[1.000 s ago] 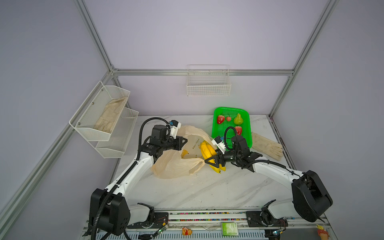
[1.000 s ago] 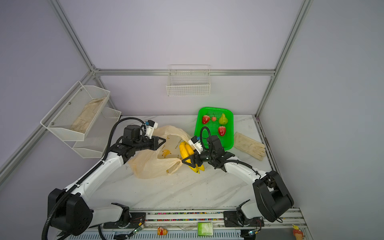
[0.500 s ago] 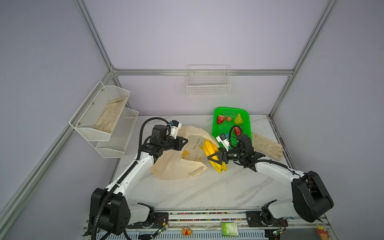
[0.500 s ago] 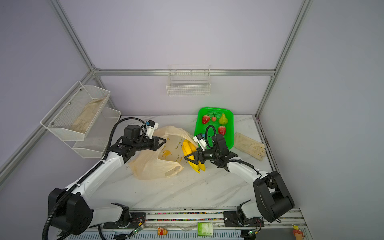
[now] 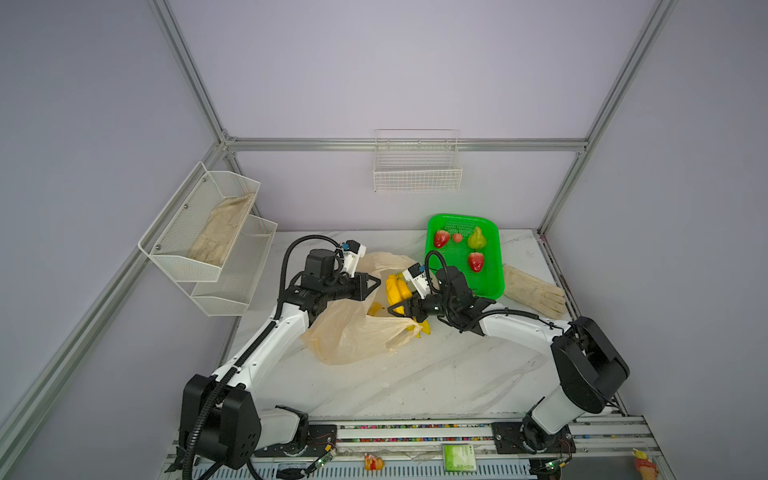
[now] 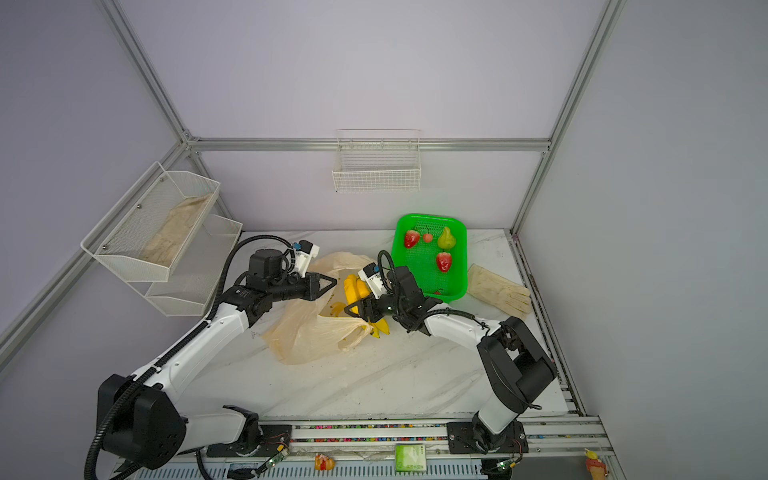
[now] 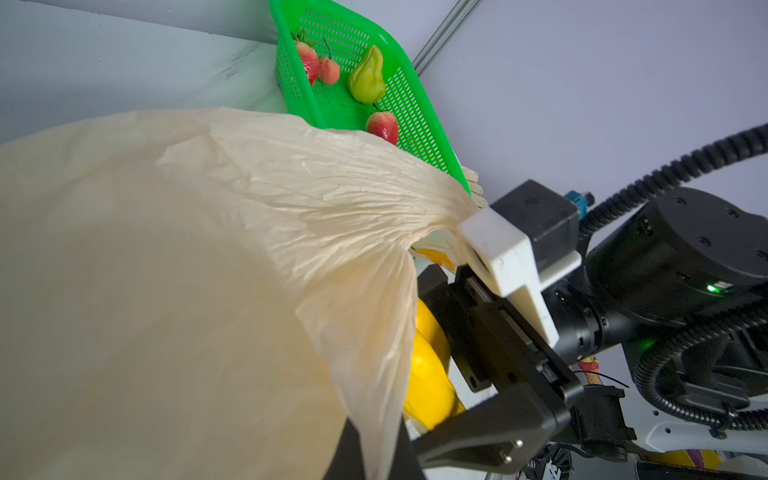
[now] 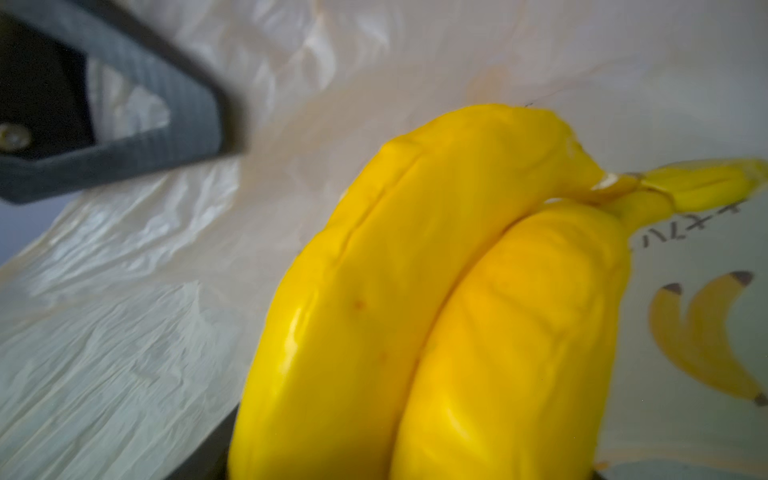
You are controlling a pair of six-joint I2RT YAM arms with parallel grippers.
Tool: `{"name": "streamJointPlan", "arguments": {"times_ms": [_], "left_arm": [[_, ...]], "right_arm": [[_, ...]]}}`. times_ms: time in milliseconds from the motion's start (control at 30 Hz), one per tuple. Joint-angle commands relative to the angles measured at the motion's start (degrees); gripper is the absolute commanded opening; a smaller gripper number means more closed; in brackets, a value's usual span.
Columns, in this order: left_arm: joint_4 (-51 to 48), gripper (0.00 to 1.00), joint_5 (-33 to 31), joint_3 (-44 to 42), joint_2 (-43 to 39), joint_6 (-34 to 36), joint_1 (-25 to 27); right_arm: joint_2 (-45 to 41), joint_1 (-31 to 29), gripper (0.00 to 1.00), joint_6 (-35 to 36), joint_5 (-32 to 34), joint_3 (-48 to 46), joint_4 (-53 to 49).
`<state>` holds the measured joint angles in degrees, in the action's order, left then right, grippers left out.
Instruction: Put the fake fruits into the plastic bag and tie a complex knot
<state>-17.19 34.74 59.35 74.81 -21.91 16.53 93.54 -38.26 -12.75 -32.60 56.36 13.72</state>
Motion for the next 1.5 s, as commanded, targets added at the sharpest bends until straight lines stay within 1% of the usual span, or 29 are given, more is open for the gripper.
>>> {"name": "streamJointPlan", "arguments": {"times_ms": [0,67,200,267,333,400,467,533,633,733,833,933,1033,1100,1200,1300,1467], "left_arm": [[1.9,0.0,2.4,5.3,-0.1,0.8,0.4],[1.8,0.0,3.1,5.3,0.0,1.3,0.7],[1.8,0.0,2.6,5.2,0.4,1.8,1.6],[1.6,0.0,2.4,5.2,0.8,2.1,2.2],[1.5,0.0,1.3,5.2,1.0,2.3,2.9],[1.4,0.0,-0.4,5.2,1.1,2.2,3.6],[1.5,0.0,-1.9,5.2,1.2,1.2,4.2],[1.9,0.0,-2.0,5.3,1.2,0.0,4.5],[4.2,0.0,-1.9,4.7,1.1,-3.5,4.6],[8.0,0.0,-2.0,3.5,0.5,-7.8,4.6],[10.4,0.0,-2.2,2.9,-0.1,-10.7,4.6],[11.8,0.0,-1.8,2.9,-0.2,-12.1,4.6],[11.8,0.0,-2.5,2.6,0.1,-13.1,4.7],[11.9,0.0,-4.6,1.9,0.0,-14.5,5.3],[12.7,0.0,-6.2,1.3,0.2,-15.1,6.7],[14.0,0.0,-6.9,0.8,0.8,-17.0,7.8],[17.3,0.0,-7.6,-0.5,1.9,-21.2,8.1]], "right_arm": [[0.3,-0.3,0.47,-4.1,9.7,2.0,1.8],[0.8,-0.8,0.46,-8.1,10.3,1.4,5.8],[1.2,-2.7,0.46,-18.2,14.5,-0.3,16.9],[1.9,-3.5,0.46,-21.8,15.6,-0.1,20.1],[3.2,-4.0,0.46,-23.9,16.1,1.8,19.4],[4.5,-4.3,0.45,-25.7,17.4,3.7,16.7],[5.6,-4.8,0.45,-29.4,19.0,2.9,18.7],[6.5,-5.9,0.44,-32.8,21.6,1.2,22.3],[8.0,-6.6,0.45,-36.3,24.1,0.3,24.6],[8.9,-6.6,0.45,-36.4,26.6,0.1,23.4],[9.0,-6.6,0.45,-33.2,29.2,-0.3,21.1],[9.6,-6.7,0.46,-30.9,28.7,-0.1,21.1],[9.8,-7.5,0.51,-29.2,28.8,0.6,20.5],[9.9,-7.5,0.54,-29.9,28.8,-0.3,21.6],[10.4,-7.4,0.55,-31.7,29.9,-1.2,22.4],[11.6,-7.4,0.56,-33.5,30.0,-0.7,23.7],[13.7,-7.4,0.6,-36.8,31.1,-0.1,25.5]]}}
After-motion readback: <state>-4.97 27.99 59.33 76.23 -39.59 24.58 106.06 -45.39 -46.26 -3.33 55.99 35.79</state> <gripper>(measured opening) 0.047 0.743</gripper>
